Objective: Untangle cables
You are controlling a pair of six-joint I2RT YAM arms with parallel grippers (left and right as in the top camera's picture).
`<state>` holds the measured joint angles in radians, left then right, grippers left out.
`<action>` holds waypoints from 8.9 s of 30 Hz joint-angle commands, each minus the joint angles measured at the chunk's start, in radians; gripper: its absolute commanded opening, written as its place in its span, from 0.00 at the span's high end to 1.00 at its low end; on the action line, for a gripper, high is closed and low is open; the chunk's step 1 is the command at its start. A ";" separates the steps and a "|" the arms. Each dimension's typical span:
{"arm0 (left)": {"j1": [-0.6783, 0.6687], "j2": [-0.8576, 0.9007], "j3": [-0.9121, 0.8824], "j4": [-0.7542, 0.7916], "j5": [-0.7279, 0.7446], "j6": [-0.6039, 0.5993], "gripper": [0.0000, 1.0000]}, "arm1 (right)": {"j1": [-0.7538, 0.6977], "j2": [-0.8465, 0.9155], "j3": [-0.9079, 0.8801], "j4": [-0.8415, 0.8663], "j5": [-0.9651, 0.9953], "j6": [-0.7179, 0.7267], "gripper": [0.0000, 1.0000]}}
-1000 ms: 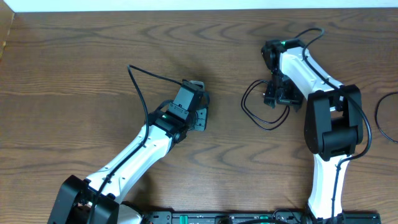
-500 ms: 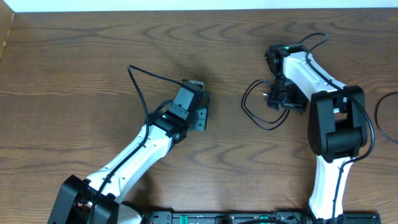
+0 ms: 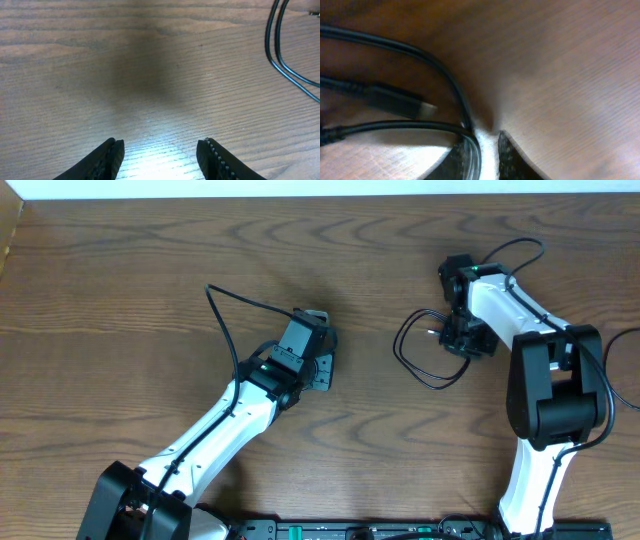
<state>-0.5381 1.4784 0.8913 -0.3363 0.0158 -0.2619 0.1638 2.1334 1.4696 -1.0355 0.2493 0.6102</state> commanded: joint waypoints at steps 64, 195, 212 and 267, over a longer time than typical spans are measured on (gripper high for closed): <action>0.001 0.011 -0.009 0.002 -0.027 -0.005 0.46 | -0.225 -0.237 0.877 -0.216 -0.350 -0.630 0.99; -0.122 0.010 -0.009 0.122 0.134 0.040 0.47 | -0.807 0.291 0.457 0.598 -0.420 -0.125 0.01; -0.122 0.010 -0.009 0.142 0.111 0.040 0.47 | -0.808 0.174 0.795 0.131 -0.248 -0.201 0.01; 0.162 -0.588 -0.007 -0.129 -0.192 0.079 0.46 | -0.175 -0.373 0.690 -0.407 -0.080 -0.327 0.01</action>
<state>-0.3813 0.9173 0.8906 -0.4732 -0.1146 -0.2043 -0.0402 1.7897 2.2082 -1.4387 0.1276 0.3019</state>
